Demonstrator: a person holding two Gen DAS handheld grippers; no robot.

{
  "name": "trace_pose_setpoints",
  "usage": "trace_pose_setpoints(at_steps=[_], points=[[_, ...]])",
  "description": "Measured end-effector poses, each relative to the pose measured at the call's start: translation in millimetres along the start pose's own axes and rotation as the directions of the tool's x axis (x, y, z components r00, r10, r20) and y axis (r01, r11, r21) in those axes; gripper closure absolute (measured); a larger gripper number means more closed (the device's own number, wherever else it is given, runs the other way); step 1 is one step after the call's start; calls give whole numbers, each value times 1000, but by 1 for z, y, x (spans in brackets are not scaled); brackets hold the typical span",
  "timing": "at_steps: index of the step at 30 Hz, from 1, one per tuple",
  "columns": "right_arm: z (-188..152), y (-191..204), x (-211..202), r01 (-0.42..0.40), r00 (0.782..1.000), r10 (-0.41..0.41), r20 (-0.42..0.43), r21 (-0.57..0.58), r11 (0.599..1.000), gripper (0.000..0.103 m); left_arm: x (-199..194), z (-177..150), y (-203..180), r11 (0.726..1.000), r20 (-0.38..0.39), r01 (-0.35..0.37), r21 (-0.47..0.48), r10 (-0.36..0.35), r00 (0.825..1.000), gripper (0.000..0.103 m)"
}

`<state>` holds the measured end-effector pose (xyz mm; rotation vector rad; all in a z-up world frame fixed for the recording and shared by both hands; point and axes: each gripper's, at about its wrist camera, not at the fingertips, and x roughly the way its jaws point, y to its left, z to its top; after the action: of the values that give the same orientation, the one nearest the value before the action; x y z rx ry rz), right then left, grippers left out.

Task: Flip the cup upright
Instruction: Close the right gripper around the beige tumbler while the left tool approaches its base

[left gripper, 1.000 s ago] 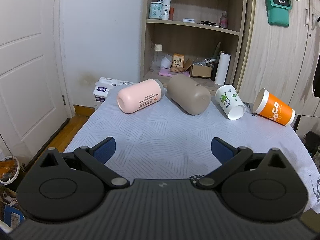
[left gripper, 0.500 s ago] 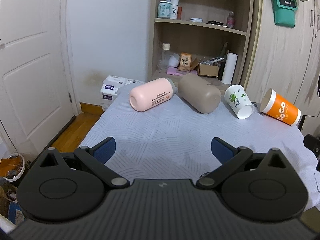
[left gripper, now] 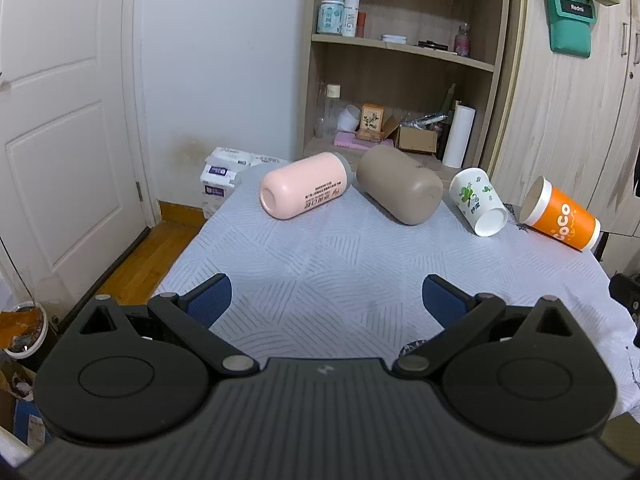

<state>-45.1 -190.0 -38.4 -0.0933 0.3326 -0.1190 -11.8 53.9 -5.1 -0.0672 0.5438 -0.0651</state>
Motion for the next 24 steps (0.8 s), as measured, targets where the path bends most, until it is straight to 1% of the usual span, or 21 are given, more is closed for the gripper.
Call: trace_pose_setpoints(at_steps=[2, 3, 4, 5, 6, 7, 10, 11, 12, 15, 17, 19, 20, 22, 24], points=[[3, -1, 2, -56, 998, 56, -3, 7, 998, 0, 3, 3, 0, 1000, -3, 5, -7, -5, 1000, 0], [6, -2, 3, -103, 995, 103, 3, 9, 995, 0, 5, 5, -1, 1000, -4, 9, -9, -9, 1000, 0], [10, -3, 5, -151, 989, 151, 7, 10, 989, 0, 7, 8, -2, 1000, -4, 16, -11, -16, 1000, 0], [16, -4, 8, -211, 977, 211, 9, 13, 977, 0, 10, 13, -3, 999, -9, 29, -14, -29, 1000, 0], [23, -5, 12, -271, 962, 271, 9, 20, 962, 0, 13, 17, -3, 999, -18, 43, -18, -43, 999, 0], [29, -6, 17, -312, 950, 312, 2, 22, 950, 0, 16, 23, -3, 998, -24, 62, -26, -62, 998, 0], [50, -1, 40, -433, 900, 433, -52, 1, 901, 0, 28, 41, 2, 993, -40, 104, -63, -106, 994, 0], [57, 2, 51, -486, 872, 483, -77, -18, 874, 0, 35, 47, 3, 991, -46, 113, -74, -117, 992, 0], [62, 5, 60, -523, 849, 518, -101, -34, 852, 0, 42, 52, 5, 989, -54, 120, -81, -124, 991, 0], [75, 23, 95, -579, 807, 554, -203, -91, 810, 0, 69, 67, 6, 988, -84, 134, -75, -140, 987, 0], [80, 35, 115, -598, 792, 563, -237, -114, 793, 0, 88, 74, 8, 987, -108, 138, -85, -147, 983, 0], [85, 46, 135, -611, 781, 569, -259, -125, 782, 0, 108, 80, 12, 980, -126, 154, -128, -170, 977, 0], [86, 50, 146, -614, 780, 569, -261, -138, 777, 0, 118, 83, 14, 974, -135, 164, -157, -185, 973, 1], [89, 59, 165, -609, 786, 560, -261, -168, 776, 0, 133, 84, 18, 964, -141, 174, -202, -205, 969, 1], [93, 65, 184, -608, 784, 551, -285, -178, 774, 0, 146, 84, 19, 956, -140, 179, -233, -215, 967, 1]])
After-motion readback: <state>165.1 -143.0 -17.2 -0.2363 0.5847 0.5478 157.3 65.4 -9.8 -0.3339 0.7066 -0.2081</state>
